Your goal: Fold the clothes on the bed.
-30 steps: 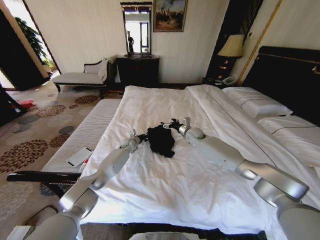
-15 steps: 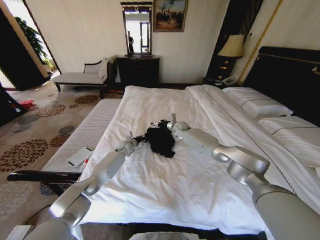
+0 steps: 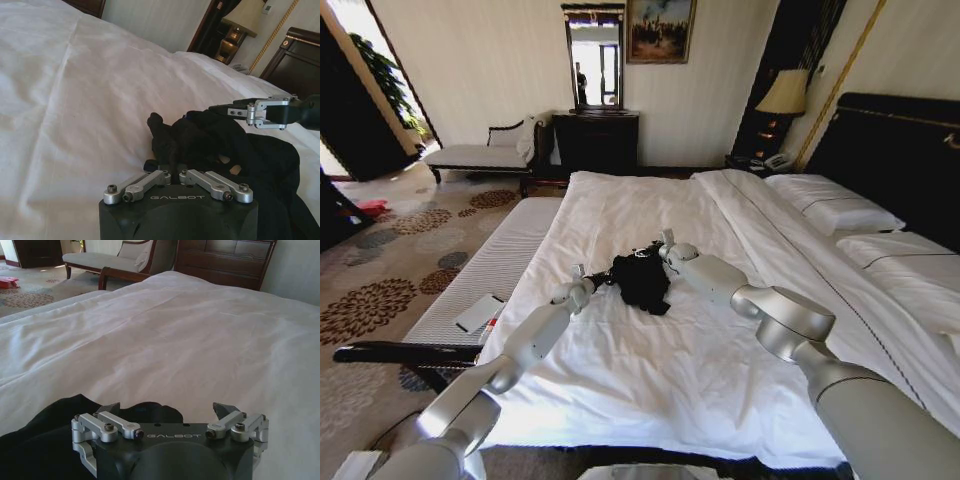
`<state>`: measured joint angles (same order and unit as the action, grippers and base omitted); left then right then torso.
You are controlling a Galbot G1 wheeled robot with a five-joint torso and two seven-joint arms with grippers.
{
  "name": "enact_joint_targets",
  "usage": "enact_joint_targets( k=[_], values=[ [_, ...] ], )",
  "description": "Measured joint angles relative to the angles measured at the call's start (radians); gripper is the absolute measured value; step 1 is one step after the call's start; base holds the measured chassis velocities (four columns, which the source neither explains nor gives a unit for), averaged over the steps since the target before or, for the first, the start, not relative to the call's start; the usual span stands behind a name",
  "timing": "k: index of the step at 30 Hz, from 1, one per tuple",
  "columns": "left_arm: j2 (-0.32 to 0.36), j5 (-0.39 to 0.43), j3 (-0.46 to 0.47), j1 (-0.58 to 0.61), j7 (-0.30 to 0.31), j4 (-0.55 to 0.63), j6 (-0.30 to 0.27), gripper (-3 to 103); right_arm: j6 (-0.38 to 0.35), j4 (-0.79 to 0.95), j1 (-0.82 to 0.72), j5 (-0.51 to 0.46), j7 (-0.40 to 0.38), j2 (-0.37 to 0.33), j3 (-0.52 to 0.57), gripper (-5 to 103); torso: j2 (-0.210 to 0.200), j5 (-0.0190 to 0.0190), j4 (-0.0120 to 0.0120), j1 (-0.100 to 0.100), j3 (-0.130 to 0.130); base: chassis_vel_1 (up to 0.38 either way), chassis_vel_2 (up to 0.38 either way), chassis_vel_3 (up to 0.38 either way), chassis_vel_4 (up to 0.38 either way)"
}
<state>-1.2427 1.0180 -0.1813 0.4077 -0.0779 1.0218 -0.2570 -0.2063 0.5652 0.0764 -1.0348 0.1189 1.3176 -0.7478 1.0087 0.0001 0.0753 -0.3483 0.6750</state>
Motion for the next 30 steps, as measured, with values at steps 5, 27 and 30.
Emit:
enact_joint_targets(
  k=[5, 27, 30],
  values=[
    [0.000, 0.000, -0.003, 0.000, 0.002, 0.006, 0.000, 2, -0.010, -0.019, -0.010, 0.002, 0.000, 0.000, 0.006, 101, 0.000, 0.0000, -0.0002, 0.000, 0.000, 0.000, 0.000, 0.000, 0.000],
    [-0.024, 0.006, -0.012, -0.009, 0.009, 0.003, 0.000, 2, -0.010, -0.027, -0.044, 0.025, -0.014, -0.008, 0.039, 27, 0.000, -0.0001, -0.0002, 0.000, 0.000, 0.000, 0.000, 0.000, 0.000],
    [-0.023, 0.006, -0.011, -0.012, 0.011, 0.003, 0.000, 2, -0.007, -0.020, -0.044, 0.025, -0.016, -0.006, 0.038, 10, 0.000, -0.0001, 0.0000, 0.000, 0.000, 0.000, 0.000, 0.000, 0.000]
  ],
)
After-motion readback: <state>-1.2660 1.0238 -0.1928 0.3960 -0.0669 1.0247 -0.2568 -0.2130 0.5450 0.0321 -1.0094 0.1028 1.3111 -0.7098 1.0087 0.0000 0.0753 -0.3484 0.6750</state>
